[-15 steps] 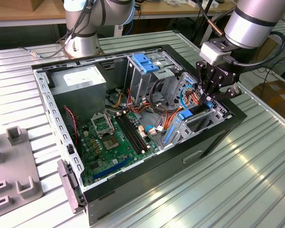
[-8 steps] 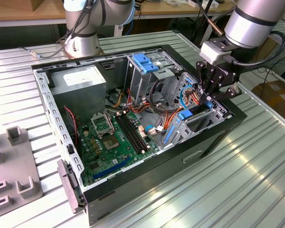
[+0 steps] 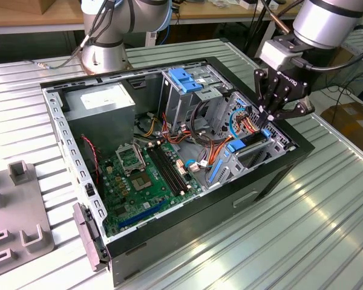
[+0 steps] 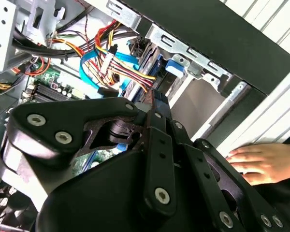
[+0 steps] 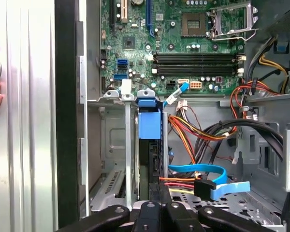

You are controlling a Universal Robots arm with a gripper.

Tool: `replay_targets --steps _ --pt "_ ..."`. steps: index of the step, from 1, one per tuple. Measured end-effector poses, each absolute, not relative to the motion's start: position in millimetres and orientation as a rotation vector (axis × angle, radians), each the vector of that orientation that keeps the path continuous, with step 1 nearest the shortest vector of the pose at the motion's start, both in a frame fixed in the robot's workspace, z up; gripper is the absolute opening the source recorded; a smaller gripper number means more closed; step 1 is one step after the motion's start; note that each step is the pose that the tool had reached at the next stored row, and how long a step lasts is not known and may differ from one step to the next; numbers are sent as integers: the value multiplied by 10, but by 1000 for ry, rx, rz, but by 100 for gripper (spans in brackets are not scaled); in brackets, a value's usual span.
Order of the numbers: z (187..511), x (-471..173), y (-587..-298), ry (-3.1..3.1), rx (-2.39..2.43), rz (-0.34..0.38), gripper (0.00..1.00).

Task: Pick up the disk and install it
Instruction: 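Insert the second disk wire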

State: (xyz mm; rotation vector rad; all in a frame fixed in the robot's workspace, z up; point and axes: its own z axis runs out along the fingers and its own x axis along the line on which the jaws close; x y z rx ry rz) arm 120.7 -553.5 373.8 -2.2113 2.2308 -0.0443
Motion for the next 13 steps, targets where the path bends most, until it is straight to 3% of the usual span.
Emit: replay_targets --steps 13 --pt "3744 1175 -5534 2231 -2212 -44 10"
